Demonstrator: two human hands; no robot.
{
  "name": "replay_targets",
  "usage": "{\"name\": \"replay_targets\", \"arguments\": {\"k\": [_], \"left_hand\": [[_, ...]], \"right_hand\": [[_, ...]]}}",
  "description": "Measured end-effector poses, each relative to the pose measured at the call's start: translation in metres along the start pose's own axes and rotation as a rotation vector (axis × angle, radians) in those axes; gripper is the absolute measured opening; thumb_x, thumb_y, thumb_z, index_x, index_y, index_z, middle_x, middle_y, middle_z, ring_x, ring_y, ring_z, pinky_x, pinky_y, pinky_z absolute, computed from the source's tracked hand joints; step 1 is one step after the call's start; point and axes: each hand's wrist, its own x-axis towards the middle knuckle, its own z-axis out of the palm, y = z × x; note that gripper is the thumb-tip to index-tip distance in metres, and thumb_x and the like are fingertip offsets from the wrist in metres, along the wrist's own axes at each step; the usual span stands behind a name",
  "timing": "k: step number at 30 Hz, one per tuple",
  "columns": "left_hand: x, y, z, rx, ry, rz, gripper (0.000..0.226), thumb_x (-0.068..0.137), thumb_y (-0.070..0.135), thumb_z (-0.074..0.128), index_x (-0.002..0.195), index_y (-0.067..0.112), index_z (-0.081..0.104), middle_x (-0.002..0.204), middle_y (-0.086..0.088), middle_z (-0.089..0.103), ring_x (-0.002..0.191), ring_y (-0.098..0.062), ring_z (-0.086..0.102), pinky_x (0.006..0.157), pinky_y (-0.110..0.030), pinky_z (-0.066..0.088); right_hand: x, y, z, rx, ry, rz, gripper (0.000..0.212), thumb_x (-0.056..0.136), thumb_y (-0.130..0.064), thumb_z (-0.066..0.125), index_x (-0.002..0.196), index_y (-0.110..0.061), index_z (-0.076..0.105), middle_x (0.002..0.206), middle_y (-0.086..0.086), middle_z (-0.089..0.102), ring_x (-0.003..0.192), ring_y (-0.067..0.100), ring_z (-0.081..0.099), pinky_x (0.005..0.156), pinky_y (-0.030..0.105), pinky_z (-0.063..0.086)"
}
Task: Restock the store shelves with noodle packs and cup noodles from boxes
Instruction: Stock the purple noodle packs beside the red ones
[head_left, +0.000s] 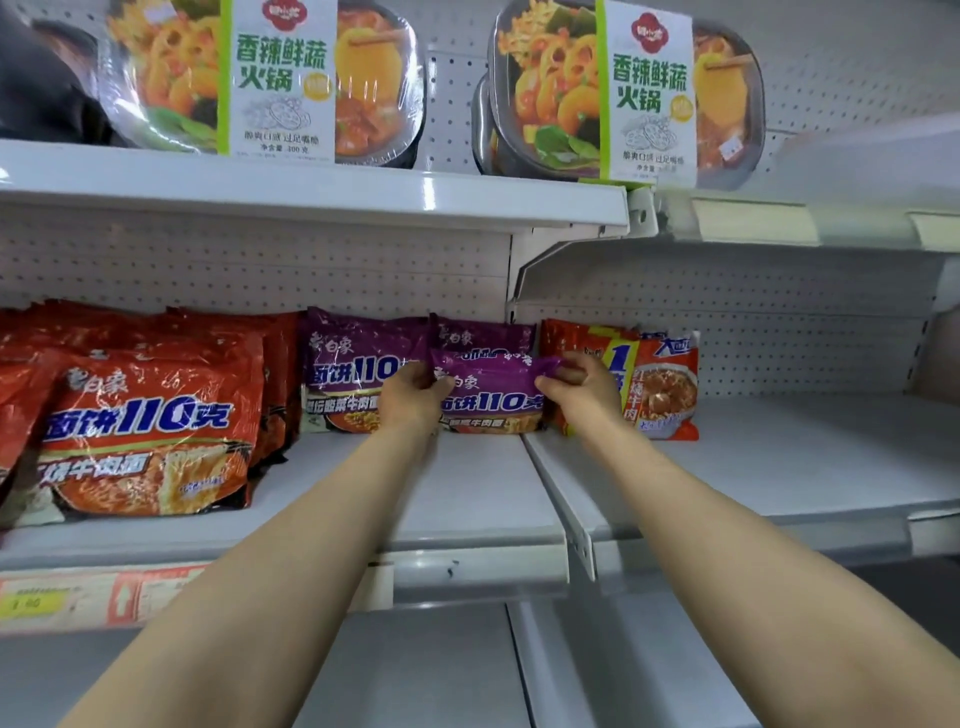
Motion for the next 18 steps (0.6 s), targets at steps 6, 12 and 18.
{"name": "replay_targets", "arguments": {"k": [6,12,18], "left_hand": [[0.027,-0.001,0.005,0.131,0.047,0.079,0.041,0.095,0.027,0.068,0.131,0.007,0.061,0.123,-0.006,0.068,0.102,-0.019,0.062,0.083,-0.025,0.044],[0.038,-0.012,0.016,0.124,0.069,0.137,0.050,0.090,0.029,0.074,0.134,0.012,0.056,0.126,-0.007,0.067,0.114,-0.026,0.063,0.098,-0.039,0.052],[0.037,-0.014,0.017,0.130,-0.033,0.180,0.058,0.094,0.028,0.069,0.146,0.015,0.045,0.129,-0.003,0.064,0.110,-0.019,0.063,0.098,-0.037,0.052]], "right_hand": [[0.022,0.010,0.023,-0.036,0.092,-0.003,0.035,0.091,-0.016,0.074,0.119,-0.009,0.055,0.110,0.002,0.067,0.087,0.006,0.062,0.066,0.014,0.044],[0.041,0.018,0.042,-0.048,0.065,-0.053,0.026,0.095,-0.019,0.068,0.119,-0.011,0.061,0.113,0.003,0.069,0.100,0.013,0.066,0.081,0.024,0.054],[0.044,0.023,0.052,-0.035,0.090,-0.024,0.033,0.096,-0.017,0.066,0.128,-0.016,0.057,0.126,0.003,0.066,0.114,0.018,0.063,0.099,0.040,0.054]]}}
